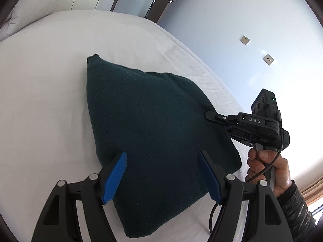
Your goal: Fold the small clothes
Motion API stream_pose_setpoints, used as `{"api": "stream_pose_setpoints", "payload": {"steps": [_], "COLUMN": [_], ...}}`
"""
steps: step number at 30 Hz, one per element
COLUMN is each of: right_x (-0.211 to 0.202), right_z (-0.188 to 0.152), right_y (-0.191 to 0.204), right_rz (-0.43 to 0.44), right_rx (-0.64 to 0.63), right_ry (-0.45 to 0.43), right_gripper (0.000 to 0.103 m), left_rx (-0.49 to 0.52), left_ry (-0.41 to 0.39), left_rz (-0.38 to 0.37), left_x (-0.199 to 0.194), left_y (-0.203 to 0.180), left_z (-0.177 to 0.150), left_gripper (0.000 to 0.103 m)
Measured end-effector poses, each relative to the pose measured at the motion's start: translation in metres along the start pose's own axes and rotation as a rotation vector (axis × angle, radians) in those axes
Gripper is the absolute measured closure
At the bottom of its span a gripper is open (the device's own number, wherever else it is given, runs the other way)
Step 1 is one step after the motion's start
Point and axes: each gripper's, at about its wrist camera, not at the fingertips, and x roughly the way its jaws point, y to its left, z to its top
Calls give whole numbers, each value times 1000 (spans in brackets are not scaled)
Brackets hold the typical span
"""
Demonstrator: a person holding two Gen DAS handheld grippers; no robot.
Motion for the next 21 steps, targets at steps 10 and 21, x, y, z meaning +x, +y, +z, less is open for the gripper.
{"api": "stream_pose_setpoints", "payload": {"steps": [10, 21], "right_x": [6, -43], "right_z": [-9, -53], "right_y": [-16, 50], "right_rz": [35, 60], "right_rx": [78, -131], "right_ry": [21, -43], "right_gripper": [82, 54], "left_rx": [31, 154], "left_ry": [16, 71], "left_rz": [57, 236], "left_x": [3, 44], "left_y": [-1, -12], "left_z": [7, 55], "left_gripper": [29, 65]}}
